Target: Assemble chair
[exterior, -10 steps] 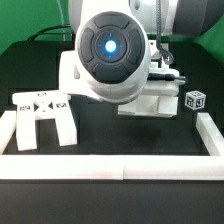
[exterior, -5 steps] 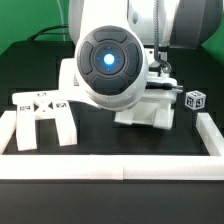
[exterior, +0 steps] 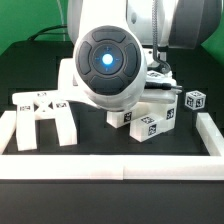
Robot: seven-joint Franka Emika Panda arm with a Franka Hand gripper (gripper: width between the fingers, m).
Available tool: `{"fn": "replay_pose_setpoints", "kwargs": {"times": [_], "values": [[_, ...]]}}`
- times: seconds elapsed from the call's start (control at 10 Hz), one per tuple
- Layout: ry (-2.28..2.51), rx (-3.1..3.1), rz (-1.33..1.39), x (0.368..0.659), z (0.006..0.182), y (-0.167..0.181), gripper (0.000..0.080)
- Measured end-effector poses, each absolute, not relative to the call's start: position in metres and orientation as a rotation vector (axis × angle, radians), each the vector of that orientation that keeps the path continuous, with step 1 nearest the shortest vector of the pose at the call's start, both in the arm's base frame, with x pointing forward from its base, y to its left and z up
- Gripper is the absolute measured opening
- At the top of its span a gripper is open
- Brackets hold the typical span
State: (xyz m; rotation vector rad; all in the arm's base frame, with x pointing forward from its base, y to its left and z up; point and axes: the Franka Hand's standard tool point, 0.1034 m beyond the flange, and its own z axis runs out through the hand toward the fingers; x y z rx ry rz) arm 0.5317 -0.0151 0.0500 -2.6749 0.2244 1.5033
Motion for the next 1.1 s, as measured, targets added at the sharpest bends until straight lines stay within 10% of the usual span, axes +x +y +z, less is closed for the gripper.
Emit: {"fn": "replay_pose_setpoints", "kwargs": {"times": [0.8, 1.1], "values": [[0.176, -2.691, 1.406, 0.543, 0.060, -0.039, 0.0649], [0.176, -2.908, 0.936, 0.575, 0.059, -0.042, 0.0649]]}}
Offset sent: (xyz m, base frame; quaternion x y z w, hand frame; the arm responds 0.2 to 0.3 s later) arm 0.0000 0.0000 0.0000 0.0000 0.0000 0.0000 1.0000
